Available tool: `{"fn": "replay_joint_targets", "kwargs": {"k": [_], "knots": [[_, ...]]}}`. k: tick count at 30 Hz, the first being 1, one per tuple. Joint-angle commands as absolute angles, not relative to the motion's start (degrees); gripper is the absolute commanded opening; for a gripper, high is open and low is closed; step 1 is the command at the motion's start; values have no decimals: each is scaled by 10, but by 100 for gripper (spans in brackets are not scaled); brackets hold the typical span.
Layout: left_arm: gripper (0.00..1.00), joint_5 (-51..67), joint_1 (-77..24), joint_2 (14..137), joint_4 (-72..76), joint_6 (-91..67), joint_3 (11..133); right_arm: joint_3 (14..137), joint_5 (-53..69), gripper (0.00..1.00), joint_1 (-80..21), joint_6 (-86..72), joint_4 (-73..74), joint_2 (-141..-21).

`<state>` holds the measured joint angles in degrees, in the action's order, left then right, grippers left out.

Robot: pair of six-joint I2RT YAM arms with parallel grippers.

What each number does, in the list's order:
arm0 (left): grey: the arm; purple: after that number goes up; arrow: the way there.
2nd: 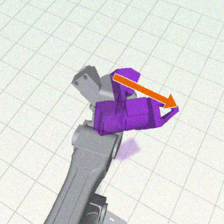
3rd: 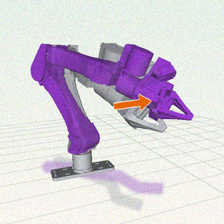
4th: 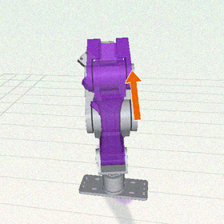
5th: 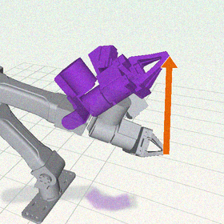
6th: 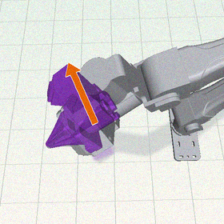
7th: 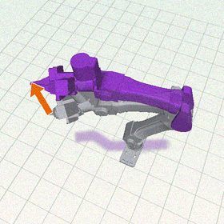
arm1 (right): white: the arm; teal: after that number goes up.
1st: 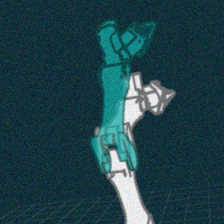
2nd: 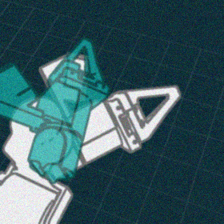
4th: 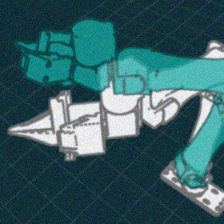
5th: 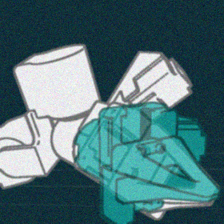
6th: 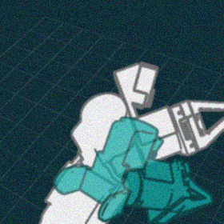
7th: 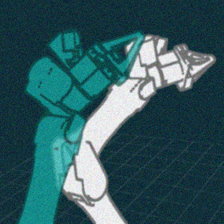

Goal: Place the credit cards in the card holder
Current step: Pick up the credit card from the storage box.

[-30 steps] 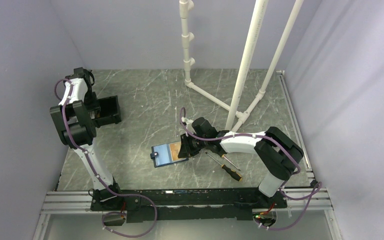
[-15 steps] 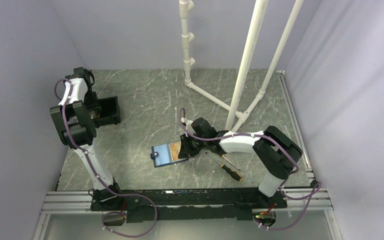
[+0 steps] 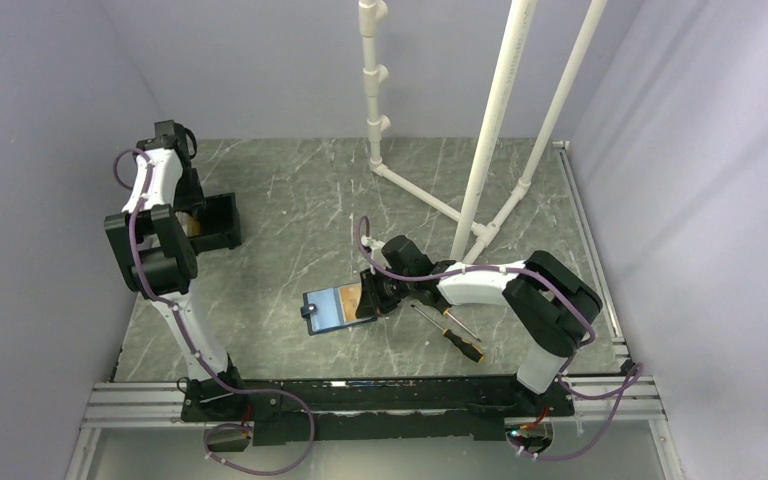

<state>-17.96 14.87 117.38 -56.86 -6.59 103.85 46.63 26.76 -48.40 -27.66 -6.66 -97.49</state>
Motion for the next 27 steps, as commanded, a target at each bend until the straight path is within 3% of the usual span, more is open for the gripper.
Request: {"fn": "replay_joint_targets", "kwargs": {"k": [1, 14, 23, 27], "knots": [[54, -207, 143, 1193, -569, -60, 1071, 485, 276, 16, -481, -279, -87, -976], [55, -301, 131, 1234, -564, -51, 1066, 486, 279, 16, -481, -279, -88, -977], [65, -314, 118, 1243, -557, -47, 1053, 487, 281, 16, -481, -279, -88, -980], [62, -342, 110, 1255, -567, -48, 1056, 487, 282, 16, -481, -279, -88, -980]]}}
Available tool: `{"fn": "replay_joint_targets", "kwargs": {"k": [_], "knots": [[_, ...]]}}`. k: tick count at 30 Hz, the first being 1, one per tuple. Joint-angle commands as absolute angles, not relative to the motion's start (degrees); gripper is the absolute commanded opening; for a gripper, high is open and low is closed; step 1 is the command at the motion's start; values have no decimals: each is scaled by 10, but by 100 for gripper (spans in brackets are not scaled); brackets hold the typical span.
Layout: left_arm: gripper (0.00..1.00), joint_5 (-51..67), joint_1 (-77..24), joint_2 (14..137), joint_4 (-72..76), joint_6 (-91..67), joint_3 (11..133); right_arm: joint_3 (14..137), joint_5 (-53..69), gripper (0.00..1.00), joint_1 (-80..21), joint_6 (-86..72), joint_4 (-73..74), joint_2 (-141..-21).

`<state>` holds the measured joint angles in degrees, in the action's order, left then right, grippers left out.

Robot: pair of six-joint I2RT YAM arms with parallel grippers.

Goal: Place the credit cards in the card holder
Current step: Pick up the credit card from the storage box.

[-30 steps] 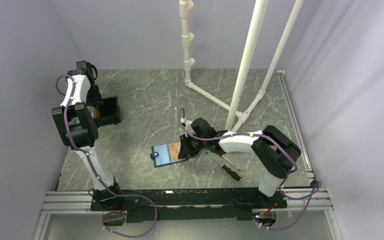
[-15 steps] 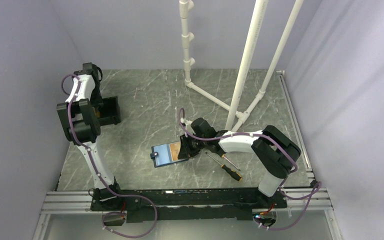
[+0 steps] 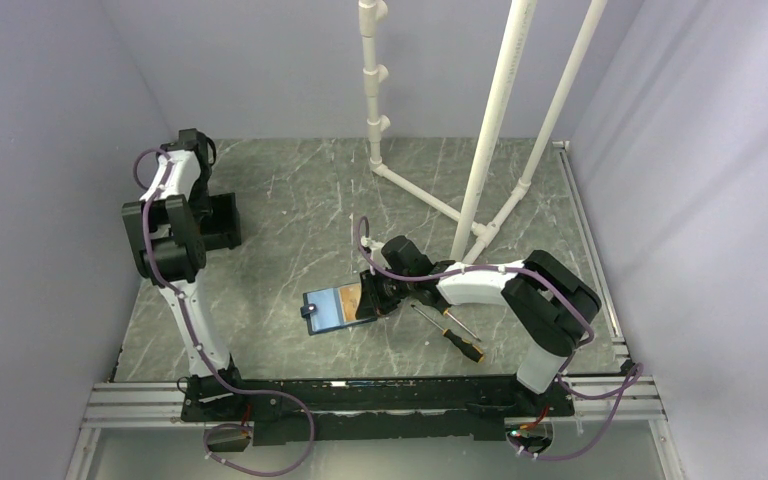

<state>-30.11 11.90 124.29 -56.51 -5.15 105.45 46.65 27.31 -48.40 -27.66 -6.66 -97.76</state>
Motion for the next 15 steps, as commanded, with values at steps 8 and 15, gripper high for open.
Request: {"fn": "replay_joint_targets", "kwargs": {"k": [8, 15], "knots": [[59, -367, 110, 1266, -578, -50, 1066, 487, 280, 16, -481, -278, -86, -978], [49, -371, 111, 1276, -588, -47, 1072, 487, 279, 16, -481, -277, -85, -977]]}}
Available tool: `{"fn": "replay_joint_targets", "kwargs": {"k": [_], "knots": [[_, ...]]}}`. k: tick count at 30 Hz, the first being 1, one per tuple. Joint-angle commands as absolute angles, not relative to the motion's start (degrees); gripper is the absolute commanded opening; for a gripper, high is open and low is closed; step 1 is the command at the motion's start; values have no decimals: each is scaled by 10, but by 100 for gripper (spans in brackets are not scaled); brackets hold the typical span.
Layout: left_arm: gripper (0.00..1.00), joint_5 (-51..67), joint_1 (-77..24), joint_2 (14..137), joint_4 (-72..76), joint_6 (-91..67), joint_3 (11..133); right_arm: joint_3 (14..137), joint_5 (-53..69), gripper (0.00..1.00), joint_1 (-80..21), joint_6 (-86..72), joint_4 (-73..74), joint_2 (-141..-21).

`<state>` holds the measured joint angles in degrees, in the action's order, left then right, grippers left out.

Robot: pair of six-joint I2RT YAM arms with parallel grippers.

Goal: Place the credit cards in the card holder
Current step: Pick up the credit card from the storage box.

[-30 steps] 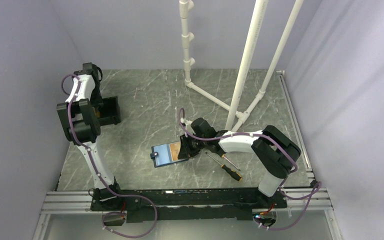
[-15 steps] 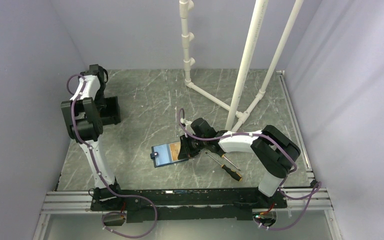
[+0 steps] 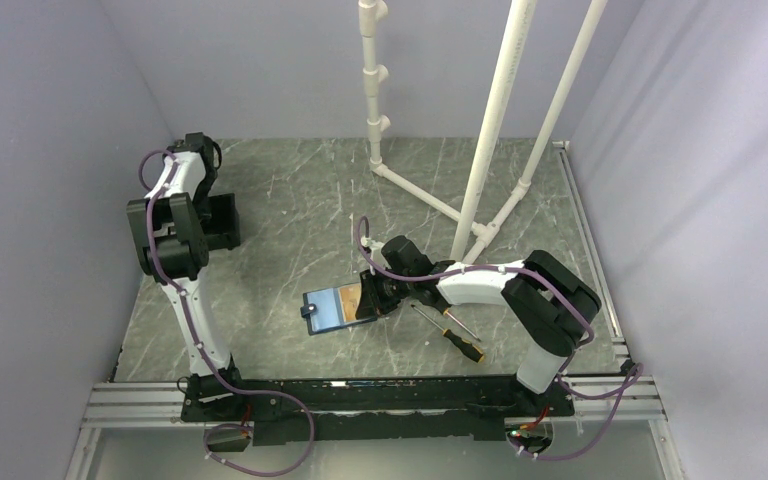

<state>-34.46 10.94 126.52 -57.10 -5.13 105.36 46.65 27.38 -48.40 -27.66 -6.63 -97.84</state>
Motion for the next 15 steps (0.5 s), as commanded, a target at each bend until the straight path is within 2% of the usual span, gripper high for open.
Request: {"fn": "replay_joint_targets", "kwargs": {"k": [1, 7, 15], "knots": [[47, -370, 111, 1278, -590, -48, 1072, 487, 279, 16, -481, -277, -84, -977], [38, -370, 112, 1277, -597, -53, 1077, 488, 279, 16, -481, -277, -84, -978], [37, -376, 111, 1257, -597, -51, 1080, 487, 281, 16, -481, -277, -85, -977]]}}
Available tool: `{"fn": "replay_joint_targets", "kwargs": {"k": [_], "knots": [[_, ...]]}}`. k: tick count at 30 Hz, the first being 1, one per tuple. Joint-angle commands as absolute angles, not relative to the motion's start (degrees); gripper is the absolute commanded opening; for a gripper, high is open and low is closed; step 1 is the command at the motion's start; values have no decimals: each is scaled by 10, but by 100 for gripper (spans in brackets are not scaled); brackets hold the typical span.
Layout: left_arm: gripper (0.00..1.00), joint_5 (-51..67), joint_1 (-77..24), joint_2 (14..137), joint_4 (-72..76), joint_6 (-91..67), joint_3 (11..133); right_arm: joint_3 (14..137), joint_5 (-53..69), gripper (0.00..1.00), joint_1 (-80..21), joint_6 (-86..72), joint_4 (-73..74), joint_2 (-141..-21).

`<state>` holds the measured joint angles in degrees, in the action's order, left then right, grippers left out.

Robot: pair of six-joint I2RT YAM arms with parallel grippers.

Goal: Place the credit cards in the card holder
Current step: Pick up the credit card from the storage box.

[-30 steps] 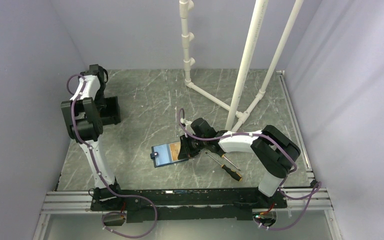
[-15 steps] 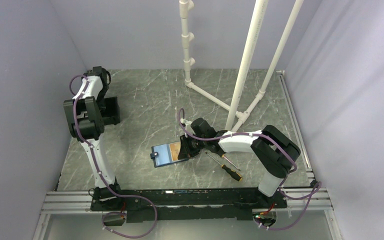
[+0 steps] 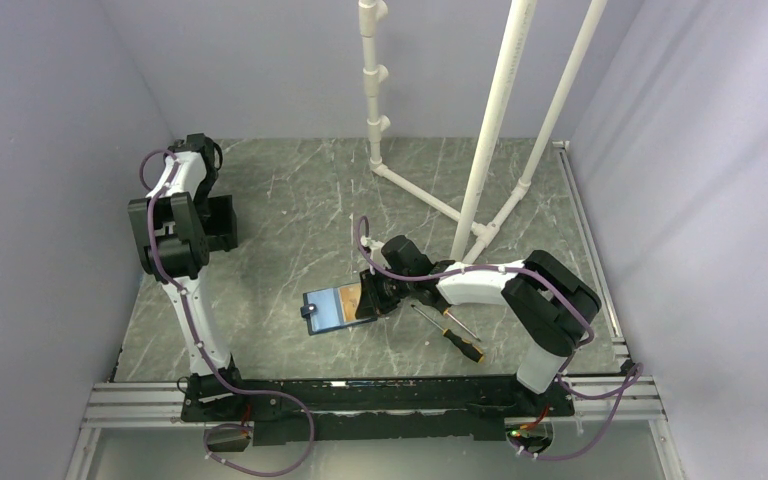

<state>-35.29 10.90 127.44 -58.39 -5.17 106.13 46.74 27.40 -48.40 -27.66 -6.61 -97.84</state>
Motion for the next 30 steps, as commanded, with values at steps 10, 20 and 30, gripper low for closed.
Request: {"fn": "replay_joint_targets", "kwargs": {"k": [10, 20, 30], "knots": [[46, -387, 112, 1248, -600, -52, 1084, 487, 281, 16, -481, -277, -85, -975], [39, -393, 118, 1241, -600, -54, 1082, 486, 283, 16, -481, -278, -85, -975], [36, -398, 118, 1233, -604, -57, 1082, 488, 285, 16, -481, -278, -85, -977]]}}
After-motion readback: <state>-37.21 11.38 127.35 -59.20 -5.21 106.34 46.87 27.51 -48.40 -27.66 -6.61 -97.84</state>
